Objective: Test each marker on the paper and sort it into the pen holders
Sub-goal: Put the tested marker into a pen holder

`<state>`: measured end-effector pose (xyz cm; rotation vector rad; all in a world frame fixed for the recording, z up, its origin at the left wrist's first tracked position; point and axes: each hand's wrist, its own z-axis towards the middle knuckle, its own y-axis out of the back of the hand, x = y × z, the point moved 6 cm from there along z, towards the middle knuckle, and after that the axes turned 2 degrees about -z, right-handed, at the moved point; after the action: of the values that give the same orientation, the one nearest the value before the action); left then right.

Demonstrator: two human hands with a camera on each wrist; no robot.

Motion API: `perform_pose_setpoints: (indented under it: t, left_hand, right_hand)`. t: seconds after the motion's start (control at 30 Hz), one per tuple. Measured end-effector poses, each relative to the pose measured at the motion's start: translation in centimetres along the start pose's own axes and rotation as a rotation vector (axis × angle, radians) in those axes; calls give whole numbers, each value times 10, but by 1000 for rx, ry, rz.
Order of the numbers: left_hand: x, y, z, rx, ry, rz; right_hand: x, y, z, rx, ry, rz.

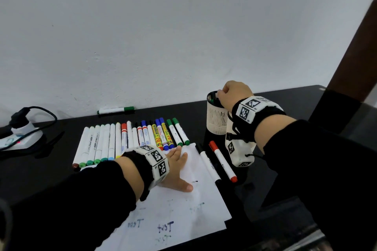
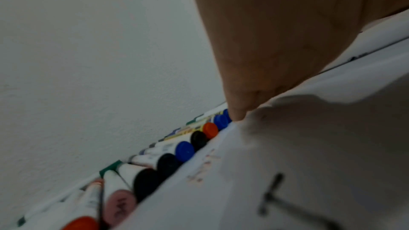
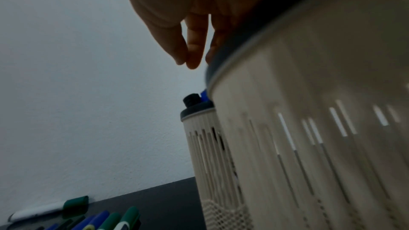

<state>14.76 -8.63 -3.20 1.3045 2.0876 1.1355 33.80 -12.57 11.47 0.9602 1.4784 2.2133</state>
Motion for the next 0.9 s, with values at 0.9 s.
perform_pose_setpoints:
  t: [0.9]
  left_hand:
    - [231, -56, -60, -70, 385, -298]
  right_hand:
    - [277, -181, 42, 463, 438, -232]
